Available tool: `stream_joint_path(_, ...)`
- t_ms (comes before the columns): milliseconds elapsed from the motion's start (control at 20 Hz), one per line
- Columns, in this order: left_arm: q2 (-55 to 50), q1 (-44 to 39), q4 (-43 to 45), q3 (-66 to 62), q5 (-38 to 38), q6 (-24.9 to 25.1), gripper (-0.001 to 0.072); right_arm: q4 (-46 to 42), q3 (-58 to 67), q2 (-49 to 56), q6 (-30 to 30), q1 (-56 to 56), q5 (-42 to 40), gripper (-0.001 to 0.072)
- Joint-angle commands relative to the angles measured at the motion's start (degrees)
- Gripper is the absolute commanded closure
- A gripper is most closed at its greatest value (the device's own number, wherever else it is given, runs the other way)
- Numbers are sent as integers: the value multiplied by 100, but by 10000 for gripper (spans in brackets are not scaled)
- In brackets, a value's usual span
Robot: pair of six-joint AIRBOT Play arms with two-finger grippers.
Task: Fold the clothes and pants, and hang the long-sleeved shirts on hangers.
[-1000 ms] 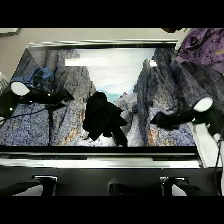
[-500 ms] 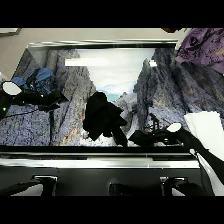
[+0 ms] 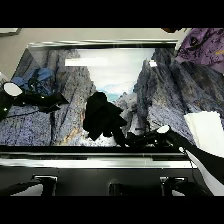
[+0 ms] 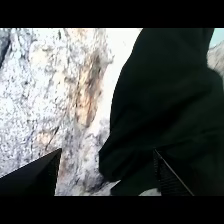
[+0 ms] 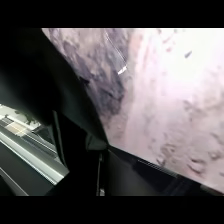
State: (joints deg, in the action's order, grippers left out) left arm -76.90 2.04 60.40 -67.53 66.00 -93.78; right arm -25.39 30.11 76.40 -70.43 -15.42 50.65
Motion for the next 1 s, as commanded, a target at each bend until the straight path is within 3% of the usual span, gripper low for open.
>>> stream_joint_path(0,-105,-68,-162,376,0,629,54,44,103,-92,31,-37,33,682)
stream_joint_path(300,-481,-426,-1467,1515,-627,1790,55,-258,136,-374,-398,-37,79,682)
stream_joint_path(600,-1051,-1082,-1657,1532,-866,1882,70,-256,136,-387,-546,-37,149,682)
stream_joint_path(650,-1115,-1141,-1655,1523,-907,1882,219,-256,138,-393,-546,-37,170,682)
stream_joint_path(750,-1119,-1115,-1670,1480,-964,1906,681,-278,146,-511,-551,-35,179,682)
stream_joint_path(950,-769,-715,-1469,671,-713,2076,693,-1663,1067,-951,-1357,345,459,683)
